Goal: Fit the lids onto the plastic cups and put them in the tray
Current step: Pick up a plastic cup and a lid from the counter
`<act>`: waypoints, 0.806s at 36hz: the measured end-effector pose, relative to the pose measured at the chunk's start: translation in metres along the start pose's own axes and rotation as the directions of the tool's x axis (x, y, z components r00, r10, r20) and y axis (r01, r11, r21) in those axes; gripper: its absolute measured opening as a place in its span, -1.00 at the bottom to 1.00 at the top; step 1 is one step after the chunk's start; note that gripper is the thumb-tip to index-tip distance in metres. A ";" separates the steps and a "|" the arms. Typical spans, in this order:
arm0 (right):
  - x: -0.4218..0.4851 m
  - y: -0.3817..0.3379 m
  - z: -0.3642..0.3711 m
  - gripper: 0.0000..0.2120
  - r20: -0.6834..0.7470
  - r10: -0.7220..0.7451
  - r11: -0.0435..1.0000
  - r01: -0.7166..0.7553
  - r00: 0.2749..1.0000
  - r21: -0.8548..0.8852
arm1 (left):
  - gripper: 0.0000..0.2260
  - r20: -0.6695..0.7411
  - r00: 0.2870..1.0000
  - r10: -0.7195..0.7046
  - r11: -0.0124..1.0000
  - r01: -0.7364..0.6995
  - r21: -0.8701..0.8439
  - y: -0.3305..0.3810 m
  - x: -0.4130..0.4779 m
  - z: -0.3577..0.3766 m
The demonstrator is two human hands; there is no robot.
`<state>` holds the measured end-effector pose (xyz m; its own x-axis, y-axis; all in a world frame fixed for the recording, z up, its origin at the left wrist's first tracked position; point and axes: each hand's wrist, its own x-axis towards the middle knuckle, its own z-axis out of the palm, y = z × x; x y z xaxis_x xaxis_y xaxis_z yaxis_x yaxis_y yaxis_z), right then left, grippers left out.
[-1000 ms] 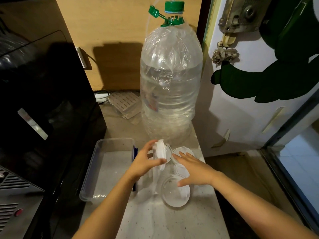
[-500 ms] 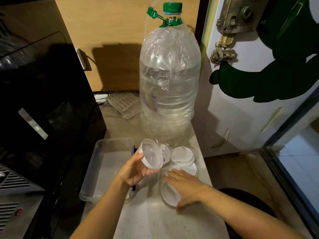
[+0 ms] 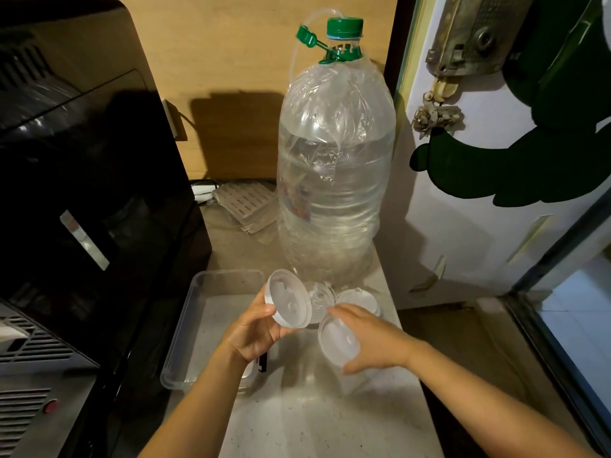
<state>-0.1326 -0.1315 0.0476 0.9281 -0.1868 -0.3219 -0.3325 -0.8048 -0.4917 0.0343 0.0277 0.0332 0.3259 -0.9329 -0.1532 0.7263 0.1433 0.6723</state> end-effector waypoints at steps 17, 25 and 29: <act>0.000 -0.054 -0.053 -0.03 -0.232 -0.061 0.909 0.150 0.971 0.388 | -0.29 0.167 0.985 0.048 0.997 -0.057 0.045 0.004 0.004 0.030; 0.006 -0.059 -0.051 -0.04 -0.239 -0.069 0.901 0.163 0.969 0.401 | -0.28 0.175 0.981 0.085 0.994 -0.096 0.057 0.006 0.003 0.035; 0.007 -0.061 -0.052 -0.03 -0.236 -0.069 0.894 0.165 0.969 0.416 | -0.27 0.178 0.980 0.093 0.993 -0.103 0.050 0.006 0.002 0.037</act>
<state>-0.0968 -0.1130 0.1171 0.9622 -0.2581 -0.0872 -0.2135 -0.5158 -0.8297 0.0169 0.0141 0.0630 0.2787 -0.9595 0.0415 0.6579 0.2222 0.7196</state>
